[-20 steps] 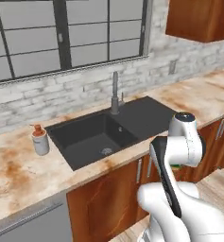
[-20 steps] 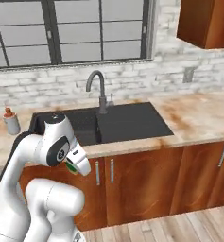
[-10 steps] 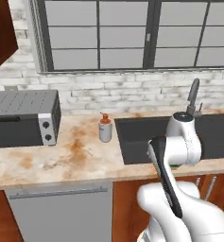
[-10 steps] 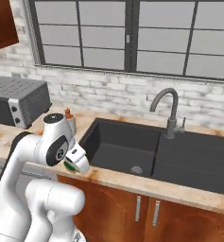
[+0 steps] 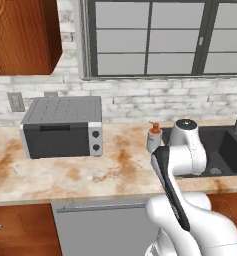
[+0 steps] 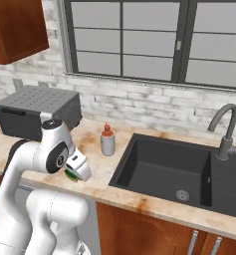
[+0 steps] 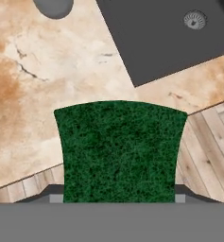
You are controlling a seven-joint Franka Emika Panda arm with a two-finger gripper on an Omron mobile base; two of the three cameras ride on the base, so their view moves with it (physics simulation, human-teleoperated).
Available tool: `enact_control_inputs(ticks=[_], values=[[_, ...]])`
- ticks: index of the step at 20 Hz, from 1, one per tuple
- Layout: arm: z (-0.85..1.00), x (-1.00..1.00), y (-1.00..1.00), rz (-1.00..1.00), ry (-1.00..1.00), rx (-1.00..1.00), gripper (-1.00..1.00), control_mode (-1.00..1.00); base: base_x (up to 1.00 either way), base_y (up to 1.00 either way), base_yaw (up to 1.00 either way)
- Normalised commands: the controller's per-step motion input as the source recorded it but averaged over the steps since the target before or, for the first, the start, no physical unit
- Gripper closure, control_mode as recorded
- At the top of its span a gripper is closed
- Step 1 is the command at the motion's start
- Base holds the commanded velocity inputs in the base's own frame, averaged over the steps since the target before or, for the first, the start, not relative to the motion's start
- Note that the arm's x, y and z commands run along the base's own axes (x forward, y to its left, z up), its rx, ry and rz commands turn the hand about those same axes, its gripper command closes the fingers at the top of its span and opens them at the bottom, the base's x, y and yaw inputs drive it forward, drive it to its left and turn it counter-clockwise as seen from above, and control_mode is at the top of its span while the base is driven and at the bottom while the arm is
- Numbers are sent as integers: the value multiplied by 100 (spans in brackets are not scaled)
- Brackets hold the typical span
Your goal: Restock the sink supplies by placing the sponge and soap dispenser on the counter and next to the sink. Make sure the soap dispenser is upright.
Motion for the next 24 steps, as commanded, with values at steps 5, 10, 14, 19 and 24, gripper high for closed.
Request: enact_control_inputs(ticks=[5,10,14,19,24], values=[[-45,100,-57,5,19,4,100,-100,0,0,0],[-70,82,1,16,19,0,100,-100,0,0,0],[-70,42,4,14,6,-2,100,-100,0,0,0],[-68,10,3,14,1,-2,100,-100,0,0,0],[-22,0,0,10,-1,0,-100,-100,0,0,0]])
